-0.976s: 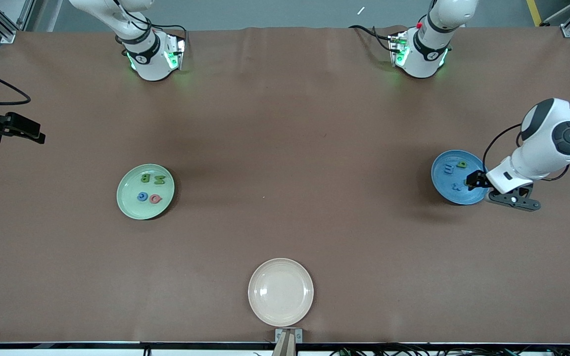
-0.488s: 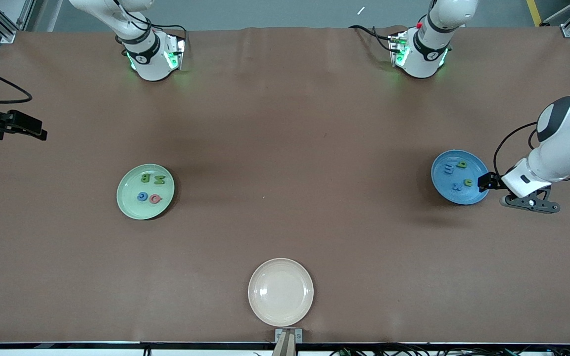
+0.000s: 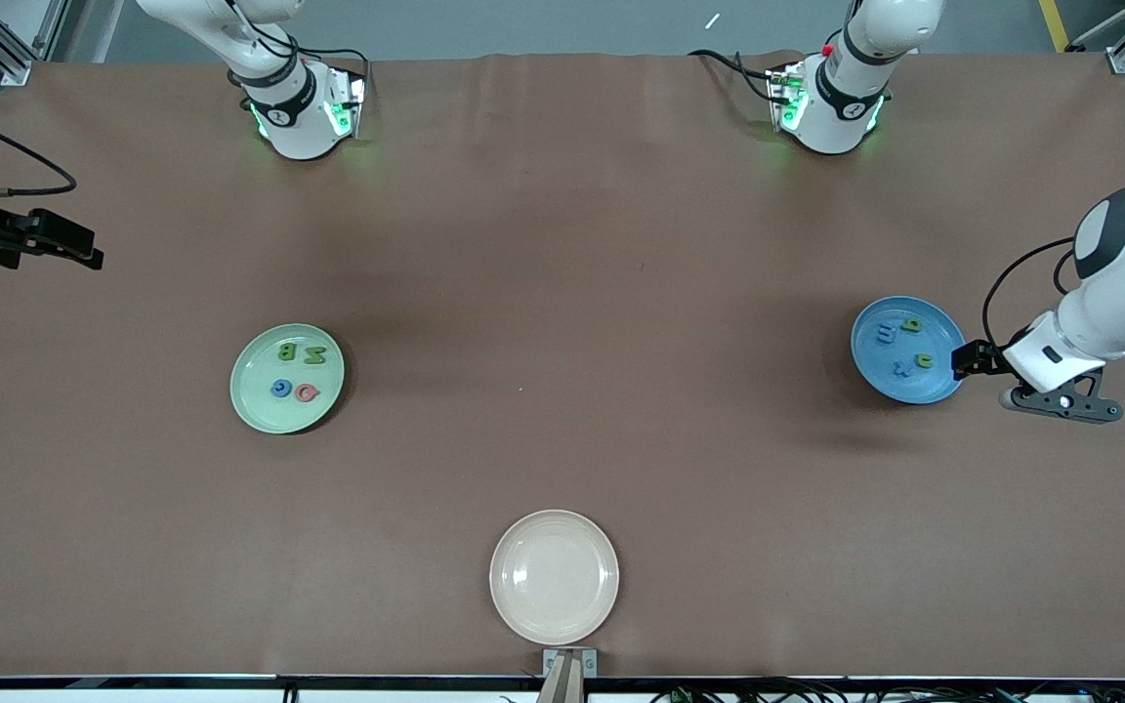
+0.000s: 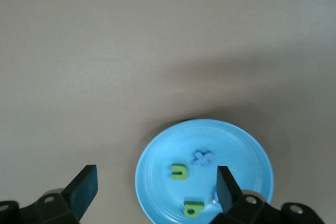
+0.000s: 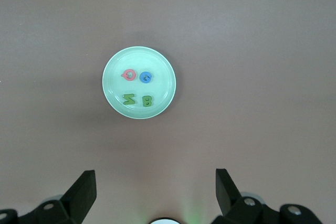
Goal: Sort upper and lower case letters into plates
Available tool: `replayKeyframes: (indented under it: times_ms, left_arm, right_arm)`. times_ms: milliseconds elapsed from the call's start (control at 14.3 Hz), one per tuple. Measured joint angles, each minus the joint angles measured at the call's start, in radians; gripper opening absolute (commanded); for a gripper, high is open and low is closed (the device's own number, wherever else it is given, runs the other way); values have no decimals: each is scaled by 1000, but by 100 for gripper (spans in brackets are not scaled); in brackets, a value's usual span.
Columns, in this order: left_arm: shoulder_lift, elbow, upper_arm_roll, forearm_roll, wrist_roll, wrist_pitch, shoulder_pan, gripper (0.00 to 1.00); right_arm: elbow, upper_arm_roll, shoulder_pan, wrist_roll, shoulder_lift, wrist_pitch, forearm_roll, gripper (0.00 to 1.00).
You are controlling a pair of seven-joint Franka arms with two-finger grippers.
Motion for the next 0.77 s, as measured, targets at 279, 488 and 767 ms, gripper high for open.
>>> replayKeyframes:
  times_ms: [279, 488, 767]
  left_arm:
    - [-226, 35, 191, -362, 233, 2, -112, 100]
    - [-369, 71, 454, -530, 273, 2, -372, 100]
    - [-472, 88, 869, -666, 273, 2, -818, 100]
  right_arm:
    - [-16, 0, 0, 0, -16, 1, 0, 100]
    - [-48, -1, 0, 0, -34, 15, 0, 100]
    - [-69, -2, 0, 0, -53, 24, 0, 100]
